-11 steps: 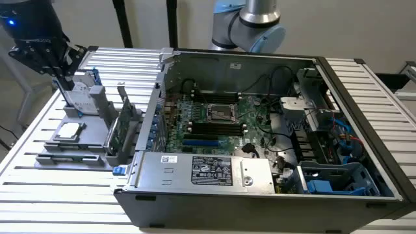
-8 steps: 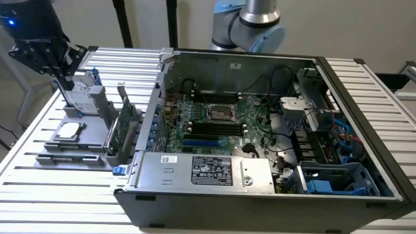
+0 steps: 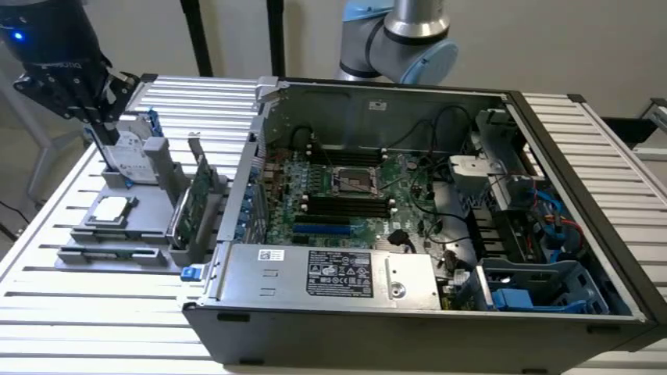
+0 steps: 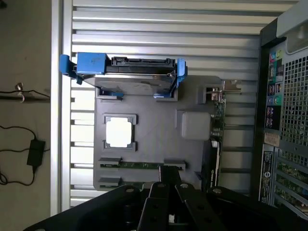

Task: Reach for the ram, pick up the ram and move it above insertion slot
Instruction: 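Reach for the ram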

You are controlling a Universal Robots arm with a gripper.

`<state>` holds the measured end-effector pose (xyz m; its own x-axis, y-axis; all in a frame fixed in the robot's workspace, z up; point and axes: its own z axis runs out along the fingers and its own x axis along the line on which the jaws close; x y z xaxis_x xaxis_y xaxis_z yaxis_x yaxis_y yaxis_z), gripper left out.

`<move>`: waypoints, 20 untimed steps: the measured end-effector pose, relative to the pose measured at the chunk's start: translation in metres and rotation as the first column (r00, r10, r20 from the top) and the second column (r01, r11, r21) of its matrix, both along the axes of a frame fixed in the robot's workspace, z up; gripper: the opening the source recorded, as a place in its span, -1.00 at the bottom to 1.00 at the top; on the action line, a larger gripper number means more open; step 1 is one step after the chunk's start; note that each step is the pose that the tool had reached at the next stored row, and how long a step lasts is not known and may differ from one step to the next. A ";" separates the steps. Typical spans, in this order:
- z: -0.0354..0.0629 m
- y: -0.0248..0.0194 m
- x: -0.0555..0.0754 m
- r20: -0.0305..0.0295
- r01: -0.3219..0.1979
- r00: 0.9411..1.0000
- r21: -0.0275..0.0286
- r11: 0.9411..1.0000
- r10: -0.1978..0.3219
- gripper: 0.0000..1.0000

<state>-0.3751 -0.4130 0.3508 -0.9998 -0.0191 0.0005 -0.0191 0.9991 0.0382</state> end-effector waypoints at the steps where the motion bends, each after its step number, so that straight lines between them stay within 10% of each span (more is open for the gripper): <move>1: 0.0000 0.0000 0.000 0.000 0.000 1.000 0.000 1.000 0.000 -0.79; 5: -0.0001 -0.0035 0.000 0.000 0.000 1.000 0.000 1.000 0.000 -0.79; 15: -0.0032 -0.0423 -0.005 -0.002 0.000 1.000 0.000 1.000 0.000 -0.79; 20: -0.0058 -0.0516 -0.010 -0.003 0.000 1.000 0.000 1.000 0.000 -0.79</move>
<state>-0.3848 -0.4646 0.3450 -0.9998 -0.0191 0.0034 -0.0189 0.9991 0.0383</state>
